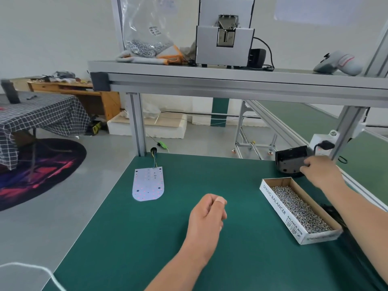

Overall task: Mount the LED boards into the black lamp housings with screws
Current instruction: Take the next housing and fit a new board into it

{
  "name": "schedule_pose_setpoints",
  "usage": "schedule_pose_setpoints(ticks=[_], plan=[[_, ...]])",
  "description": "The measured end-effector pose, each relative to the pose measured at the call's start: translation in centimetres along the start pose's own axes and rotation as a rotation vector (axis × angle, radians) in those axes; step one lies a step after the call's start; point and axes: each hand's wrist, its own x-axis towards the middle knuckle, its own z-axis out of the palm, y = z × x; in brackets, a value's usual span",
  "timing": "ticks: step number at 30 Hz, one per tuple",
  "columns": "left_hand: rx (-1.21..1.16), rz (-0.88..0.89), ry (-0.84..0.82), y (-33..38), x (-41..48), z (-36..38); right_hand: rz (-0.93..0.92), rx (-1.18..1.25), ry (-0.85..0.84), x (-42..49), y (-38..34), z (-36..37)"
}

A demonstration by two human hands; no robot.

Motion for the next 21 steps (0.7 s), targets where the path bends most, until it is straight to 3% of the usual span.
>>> schedule_pose_setpoints(ticks=[6, 13, 16, 21], plan=[[-0.004, -0.005, -0.008, 0.1, -0.1, 0.0, 0.002, 0.018, -0.137, 0.0, 0.0, 0.4], [-0.006, -0.013, -0.001, 0.3, -0.1, 0.0, -0.226, 0.004, -0.272, 0.5, -4.1, -0.2], [-0.004, -0.008, 0.003, 0.3, -0.1, 0.0, -0.261, -0.012, -0.279, 0.1, -7.3, -0.2], [-0.017, -0.004, 0.023, 0.1, -0.1, 0.1, -0.491, -0.015, -0.199, -3.0, -12.4, 0.1]])
